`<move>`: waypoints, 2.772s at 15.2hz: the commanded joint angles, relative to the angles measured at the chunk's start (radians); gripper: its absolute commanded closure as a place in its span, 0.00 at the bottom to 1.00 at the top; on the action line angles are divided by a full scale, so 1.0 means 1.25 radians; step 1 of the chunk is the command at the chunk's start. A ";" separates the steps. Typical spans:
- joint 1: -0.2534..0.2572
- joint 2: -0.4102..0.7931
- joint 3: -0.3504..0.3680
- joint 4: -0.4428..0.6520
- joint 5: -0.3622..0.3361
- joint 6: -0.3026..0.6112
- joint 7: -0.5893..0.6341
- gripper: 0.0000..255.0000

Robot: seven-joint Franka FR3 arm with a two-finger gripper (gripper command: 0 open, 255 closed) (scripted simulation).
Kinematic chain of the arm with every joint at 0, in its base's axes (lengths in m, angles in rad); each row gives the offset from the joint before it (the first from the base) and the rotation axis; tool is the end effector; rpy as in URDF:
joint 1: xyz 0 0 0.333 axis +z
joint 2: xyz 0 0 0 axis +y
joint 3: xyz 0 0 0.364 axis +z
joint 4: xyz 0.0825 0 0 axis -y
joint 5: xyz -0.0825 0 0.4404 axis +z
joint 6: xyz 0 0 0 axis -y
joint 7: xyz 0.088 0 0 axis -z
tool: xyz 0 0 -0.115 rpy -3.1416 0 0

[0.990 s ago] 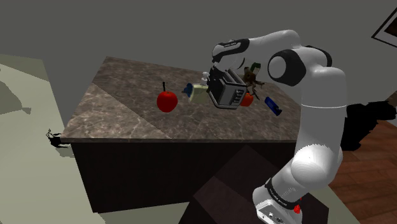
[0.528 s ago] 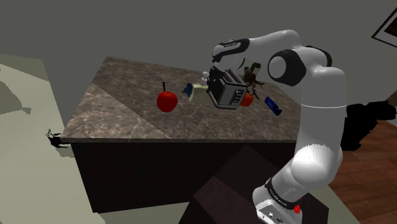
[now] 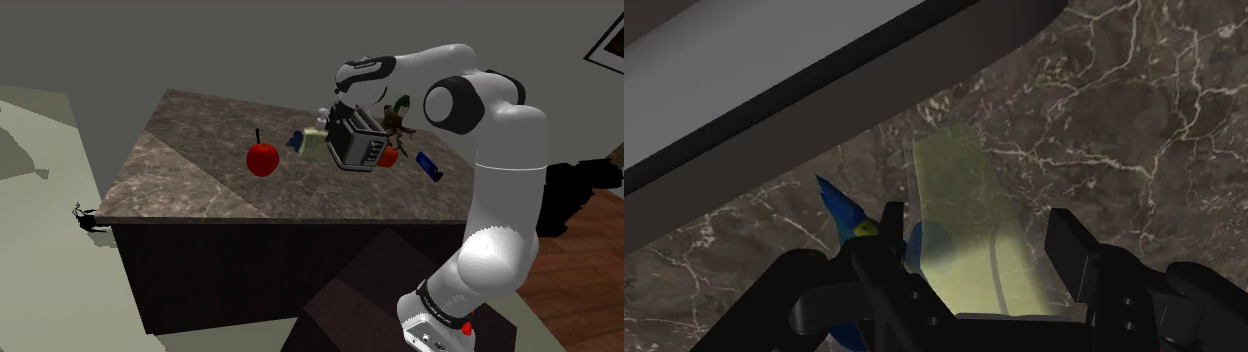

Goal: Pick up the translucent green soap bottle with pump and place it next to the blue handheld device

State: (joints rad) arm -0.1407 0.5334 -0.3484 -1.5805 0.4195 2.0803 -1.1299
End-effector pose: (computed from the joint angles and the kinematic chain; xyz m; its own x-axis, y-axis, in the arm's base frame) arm 0.6998 -0.3031 0.3499 0.8775 0.4490 0.1685 0.4672 -0.8797 -0.0889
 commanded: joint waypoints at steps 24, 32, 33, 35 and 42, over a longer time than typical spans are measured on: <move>-0.005 -0.069 -0.022 0.168 -0.048 -0.224 0.066 1.00; -0.016 -0.064 -0.024 0.260 -0.051 -0.310 0.084 1.00; -0.018 -0.063 -0.024 0.274 -0.051 -0.322 0.086 1.00; -0.023 -0.058 -0.024 0.302 -0.050 -0.345 0.091 1.00; -0.045 -0.031 -0.022 0.422 -0.042 -0.435 0.109 1.00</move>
State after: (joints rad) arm -0.1937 0.4921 -0.3765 -1.0709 0.3659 1.5510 -0.9975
